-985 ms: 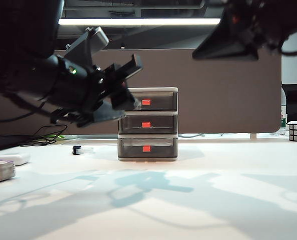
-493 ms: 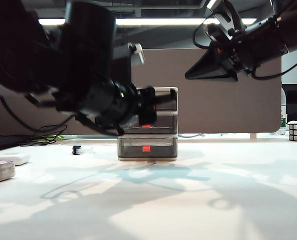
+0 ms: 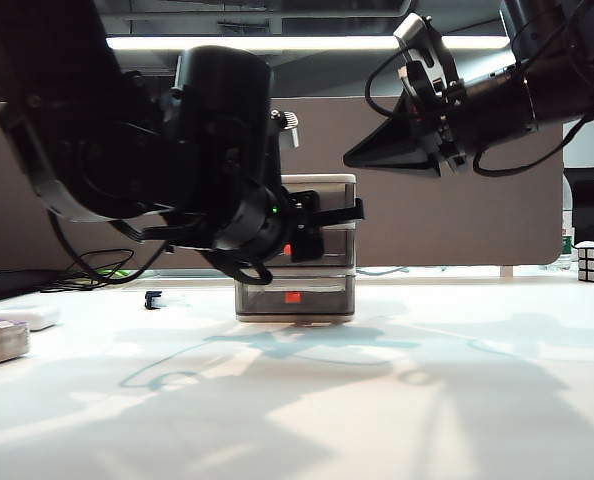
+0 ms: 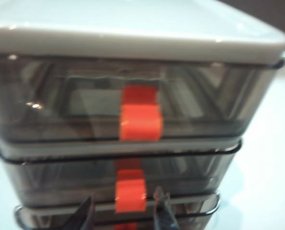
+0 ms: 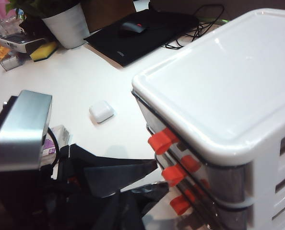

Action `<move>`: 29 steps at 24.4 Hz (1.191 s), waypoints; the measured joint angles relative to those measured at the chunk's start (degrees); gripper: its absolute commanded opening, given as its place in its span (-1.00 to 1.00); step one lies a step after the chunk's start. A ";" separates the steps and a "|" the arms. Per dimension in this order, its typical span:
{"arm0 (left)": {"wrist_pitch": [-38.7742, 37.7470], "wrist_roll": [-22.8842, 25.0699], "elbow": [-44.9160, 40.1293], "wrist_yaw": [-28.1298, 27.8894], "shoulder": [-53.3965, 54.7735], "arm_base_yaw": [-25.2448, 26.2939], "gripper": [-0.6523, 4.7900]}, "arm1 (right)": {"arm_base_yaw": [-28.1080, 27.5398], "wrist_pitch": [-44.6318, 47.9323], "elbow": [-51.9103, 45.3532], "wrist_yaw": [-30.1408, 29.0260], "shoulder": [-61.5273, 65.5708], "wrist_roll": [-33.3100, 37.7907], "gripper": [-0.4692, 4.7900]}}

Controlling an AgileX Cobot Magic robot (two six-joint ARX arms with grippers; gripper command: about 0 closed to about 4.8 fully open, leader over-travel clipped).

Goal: Open the second layer of the drawer on the table, pick up a pack of napkins on the table and put it in, and finally close the drawer.

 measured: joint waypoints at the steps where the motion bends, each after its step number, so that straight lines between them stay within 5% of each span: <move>1: -0.68 0.00 1.25 0.35 0.63 -0.13 -0.20 | -0.02 0.02 0.00 -0.22 0.22 -0.09 -0.84; 29: -3.98 -1.55 5.05 -3.45 2.93 -0.50 -0.20 | 0.00 2.16 0.00 -0.39 1.99 -1.14 -0.84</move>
